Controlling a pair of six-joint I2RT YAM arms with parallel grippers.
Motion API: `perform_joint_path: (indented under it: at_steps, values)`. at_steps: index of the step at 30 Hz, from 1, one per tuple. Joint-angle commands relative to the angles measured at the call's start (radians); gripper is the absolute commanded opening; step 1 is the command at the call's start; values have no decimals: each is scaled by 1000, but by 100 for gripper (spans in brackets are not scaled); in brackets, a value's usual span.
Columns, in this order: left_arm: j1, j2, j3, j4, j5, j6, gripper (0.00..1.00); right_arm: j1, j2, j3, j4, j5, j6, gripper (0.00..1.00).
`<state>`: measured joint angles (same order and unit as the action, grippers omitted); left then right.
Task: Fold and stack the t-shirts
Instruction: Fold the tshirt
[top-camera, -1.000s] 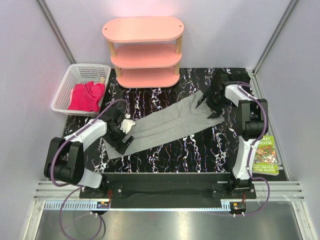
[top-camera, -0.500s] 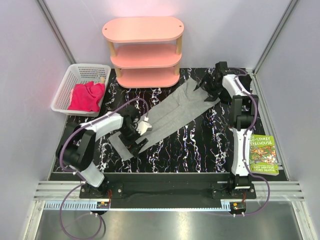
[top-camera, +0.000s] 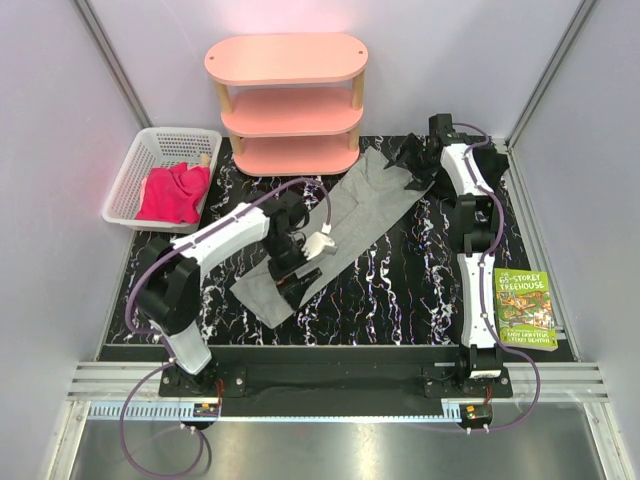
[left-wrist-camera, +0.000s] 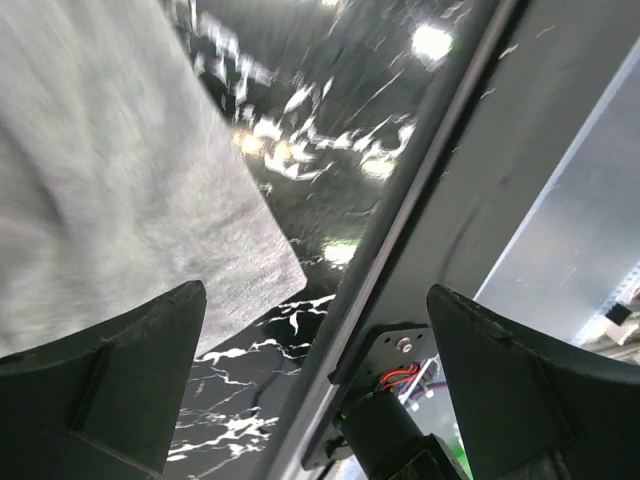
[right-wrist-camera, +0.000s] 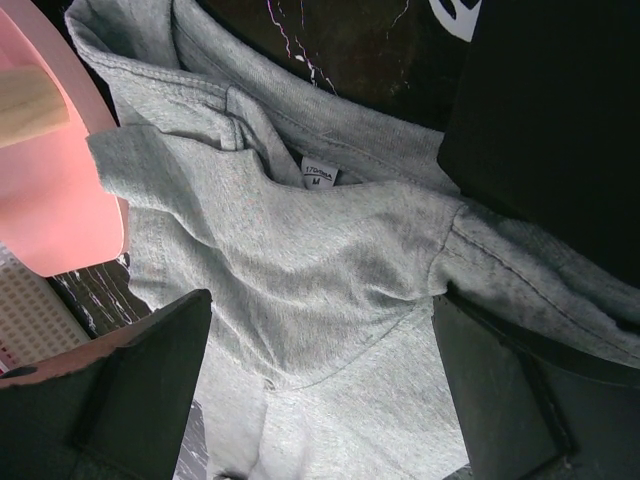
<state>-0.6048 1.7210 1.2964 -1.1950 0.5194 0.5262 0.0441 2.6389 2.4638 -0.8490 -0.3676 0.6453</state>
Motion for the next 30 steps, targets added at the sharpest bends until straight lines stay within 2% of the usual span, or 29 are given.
perform_joint_path:
  at_steps: [1,6,12,21,30]
  values:
    - [20,-83,130,-98,50,34,99,-7,-8,17,-18,-11,-33,100]
    - [123,-84,101,52,-50,-32,99,-4,-62,-22,-16,-10,-52,100]
    - [129,11,-11,153,-76,-58,99,3,-94,-51,-16,-19,-53,100]
    - [129,140,15,160,-25,-61,99,19,-114,-83,-10,-13,-59,100]
    - [102,98,-170,80,-30,11,99,11,-47,38,-22,-2,-59,100]
